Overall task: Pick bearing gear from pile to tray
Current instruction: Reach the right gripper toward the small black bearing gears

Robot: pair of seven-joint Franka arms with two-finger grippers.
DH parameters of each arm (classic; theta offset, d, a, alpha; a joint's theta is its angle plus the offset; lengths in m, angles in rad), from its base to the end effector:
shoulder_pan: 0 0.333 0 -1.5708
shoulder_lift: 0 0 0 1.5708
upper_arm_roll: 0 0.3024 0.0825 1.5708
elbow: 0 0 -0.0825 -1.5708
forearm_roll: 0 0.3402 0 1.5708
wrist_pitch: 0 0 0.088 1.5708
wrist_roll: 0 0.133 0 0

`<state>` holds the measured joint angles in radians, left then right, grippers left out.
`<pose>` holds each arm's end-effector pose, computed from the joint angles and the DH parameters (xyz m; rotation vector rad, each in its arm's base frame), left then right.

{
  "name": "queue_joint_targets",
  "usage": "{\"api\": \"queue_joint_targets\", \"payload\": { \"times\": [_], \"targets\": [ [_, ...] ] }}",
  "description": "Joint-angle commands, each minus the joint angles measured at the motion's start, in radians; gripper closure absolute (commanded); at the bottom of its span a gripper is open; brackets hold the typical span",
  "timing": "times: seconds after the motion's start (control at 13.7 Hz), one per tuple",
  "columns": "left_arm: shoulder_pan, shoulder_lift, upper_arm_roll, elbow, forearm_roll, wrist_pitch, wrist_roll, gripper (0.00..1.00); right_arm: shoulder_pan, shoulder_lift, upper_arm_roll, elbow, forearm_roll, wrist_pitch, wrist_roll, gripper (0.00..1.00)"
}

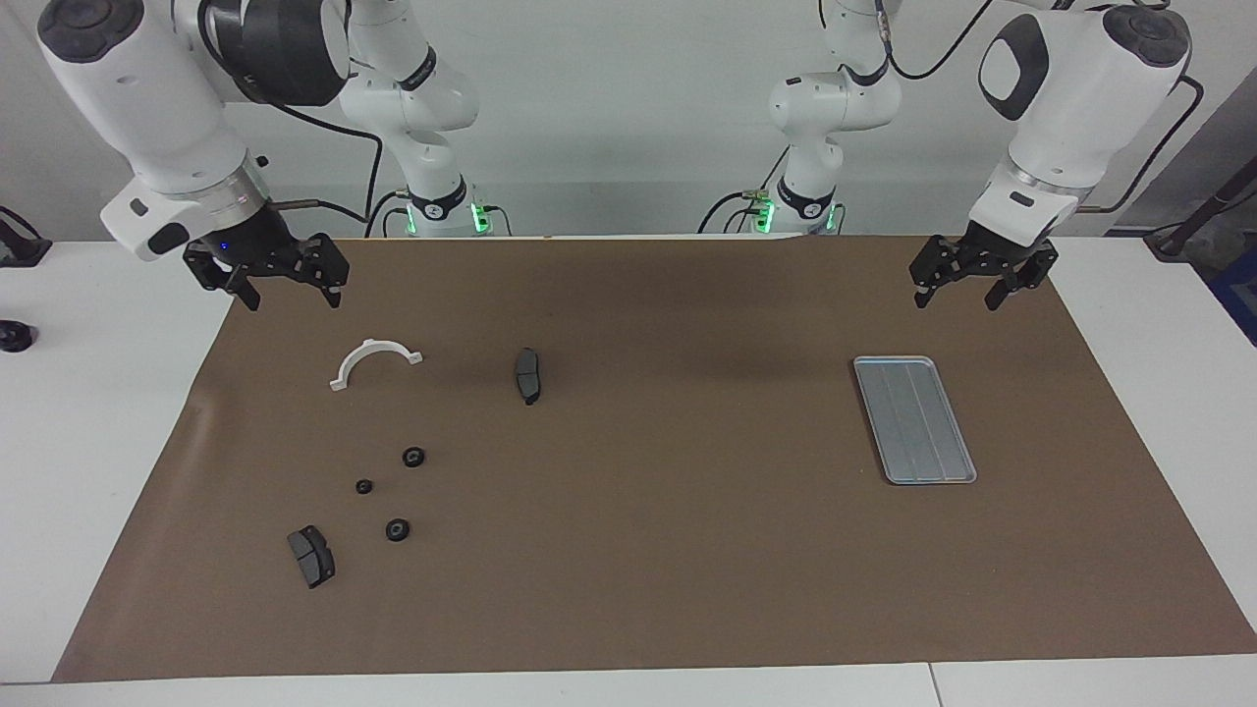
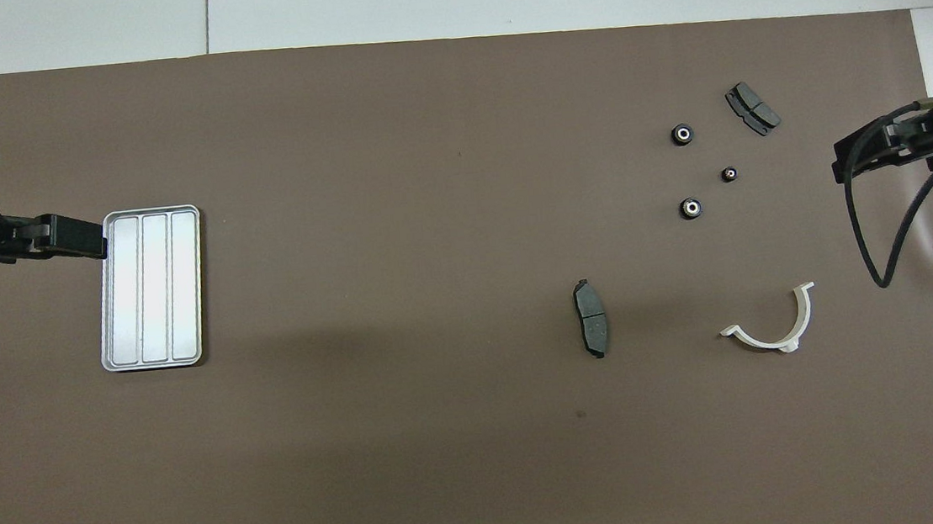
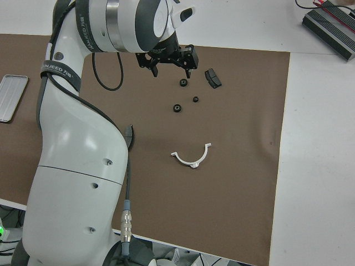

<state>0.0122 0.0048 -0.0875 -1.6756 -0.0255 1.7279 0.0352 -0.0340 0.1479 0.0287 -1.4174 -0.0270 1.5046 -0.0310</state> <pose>0.5236 -0.0424 0.5512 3.1096 -0.1667 0.0732 0.5456 -0.0078 0.5663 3.1183 0.0383 -0.0952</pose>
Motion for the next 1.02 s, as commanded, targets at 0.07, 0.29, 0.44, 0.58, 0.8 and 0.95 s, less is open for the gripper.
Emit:
{"api": "queue_joint_targets", "payload": {
  "times": [0.07, 0.29, 0.44, 0.58, 0.8, 0.95],
  "targets": [
    [0.014, -0.028, -0.008, -0.029, -0.004, -0.002, -0.003, 0.0, -0.006, -0.033, 0.007, -0.045, -0.014, 0.029, 0.002, 0.0],
    [0.014, -0.028, -0.008, -0.029, -0.005, -0.002, -0.003, 0.0, -0.004, -0.037, 0.007, -0.064, -0.001, 0.031, 0.002, 0.0],
    [0.014, -0.028, -0.008, -0.029, -0.005, -0.002, -0.003, 0.0, -0.003, -0.037, 0.007, -0.104, 0.002, 0.051, 0.003, 0.0],
    [0.014, -0.028, -0.008, -0.029, -0.005, -0.002, -0.003, 0.0, -0.003, -0.054, 0.007, -0.185, 0.002, 0.138, -0.003, 0.0],
    [0.014, -0.028, -0.008, -0.029, -0.004, -0.002, -0.003, 0.0, 0.0, -0.041, 0.011, -0.273, 0.006, 0.267, -0.009, 0.0],
    [0.014, -0.028, -0.008, -0.029, -0.005, -0.002, -0.003, 0.0, 0.014, 0.005, 0.011, -0.288, 0.004, 0.336, -0.013, 0.0]
  ]
}}
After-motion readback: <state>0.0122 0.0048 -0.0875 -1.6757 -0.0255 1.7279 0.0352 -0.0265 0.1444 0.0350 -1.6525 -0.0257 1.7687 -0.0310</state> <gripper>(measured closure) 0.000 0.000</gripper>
